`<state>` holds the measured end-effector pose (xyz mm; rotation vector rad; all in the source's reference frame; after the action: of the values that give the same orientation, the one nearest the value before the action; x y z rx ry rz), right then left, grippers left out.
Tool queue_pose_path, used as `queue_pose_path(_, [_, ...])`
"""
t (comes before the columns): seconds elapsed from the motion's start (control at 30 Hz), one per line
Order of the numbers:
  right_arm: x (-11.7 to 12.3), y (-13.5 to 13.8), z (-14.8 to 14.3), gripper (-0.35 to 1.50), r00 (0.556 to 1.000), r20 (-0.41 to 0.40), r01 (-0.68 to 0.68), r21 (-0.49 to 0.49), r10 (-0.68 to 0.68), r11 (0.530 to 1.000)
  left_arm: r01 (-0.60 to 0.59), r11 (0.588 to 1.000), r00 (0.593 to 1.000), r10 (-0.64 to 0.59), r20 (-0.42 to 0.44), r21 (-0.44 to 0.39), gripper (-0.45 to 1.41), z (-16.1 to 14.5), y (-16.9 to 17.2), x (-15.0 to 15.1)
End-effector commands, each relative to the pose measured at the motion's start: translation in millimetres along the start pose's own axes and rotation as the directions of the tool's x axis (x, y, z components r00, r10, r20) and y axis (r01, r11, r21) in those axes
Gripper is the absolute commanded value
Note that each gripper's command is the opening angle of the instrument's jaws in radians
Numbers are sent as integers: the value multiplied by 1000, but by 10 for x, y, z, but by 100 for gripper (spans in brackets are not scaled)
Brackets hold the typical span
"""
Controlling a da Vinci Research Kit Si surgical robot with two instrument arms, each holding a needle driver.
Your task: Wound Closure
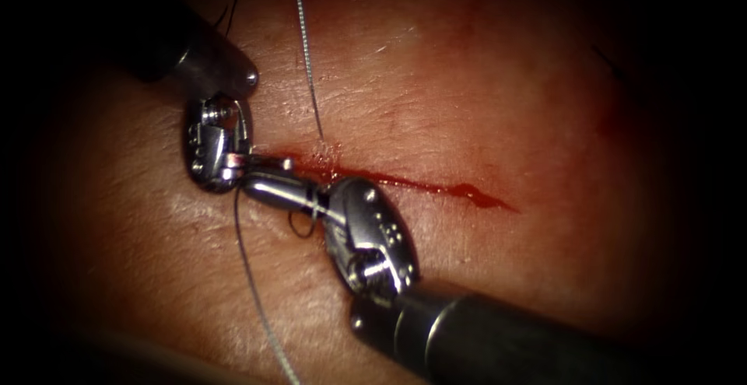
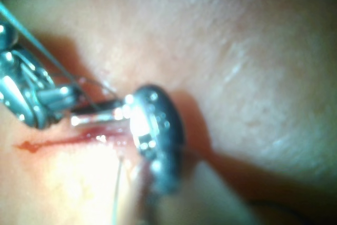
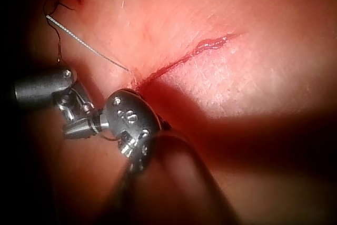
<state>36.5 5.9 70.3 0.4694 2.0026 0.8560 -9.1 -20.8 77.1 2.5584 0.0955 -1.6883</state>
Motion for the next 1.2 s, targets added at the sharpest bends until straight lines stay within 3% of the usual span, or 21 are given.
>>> queue_pose_path(0.03, [-5, 5, 2, -8, 1000, -16, 3, -29, -3, 1000, 4, 1000, 1000, -4, 2, 8, -45, 1, 12, -5])
queue_pose_path(0.17, [4, 12, -2, 9, 999, -24, 23, -69, -25, 997, -5, 1000, 1000, 5, 8, 19, -45, 3, 21, 3])
queue_pose_path(0.43, [19, 9, -2, 0, 998, -62, 6, -44, -8, 999, -6, 999, 1000, 5, 27, 45, -45, -3, 25, 7])
queue_pose_path(0.5, [21, 10, -3, 0, 998, -64, 10, -44, -13, 999, -3, 995, 997, -4, 73, 98, -45, -7, 28, 11])
queue_pose_path(0.53, [20, 11, -3, 0, 998, -64, 17, -45, -20, 999, 3, 995, 991, -16, 132, 95, -45, -9, 33, 18])
queue_pose_path(0.7, [17, 11, 0, 2, 998, -60, 32, -47, -35, 998, 7, 996, 974, -28, 225, 92, -45, -1, 49, 36])
queue_pose_path(0.87, [14, 10, 2, 12, 993, 6, 121, -99, -121, 988, 22, 997, 934, -48, 353, 78, -45, 34, 71, 56])
queue_pose_path(1.0, [14, 11, 3, 17, 982, 59, 184, -126, -178, 975, 51, 995, 920, -78, 384, 80, -45, 49, 77, 70])
queue_pose_path(1.03, [11, 11, 4, 17, 973, 111, 217, -116, -205, 969, 62, 994, 916, -92, 390, 89, -45, 54, 75, 78])
queue_pose_path(1.1, [6, 10, 6, 17, 965, 143, 236, -112, -219, 965, 81, 990, 910, -119, 396, 112, 2, 57, 70, 84])
queue_pose_path(1.13, [1, 9, 7, 17, 962, 161, 238, -104, -220, 966, 86, 989, 909, -128, 398, 120, 12, 57, 68, 86])
queue_pose_path(1.17, [-5, 8, 8, 17, 958, 179, 243, -100, -222, 965, 108, 981, 898, -167, 407, 163, 66, 58, 60, 90])
queue_pose_path(1.2, [-9, 7, 9, 17, 954, 192, 251, -97, -229, 963, 124, 973, 890, -195, 412, 192, 78, 58, 57, 91])
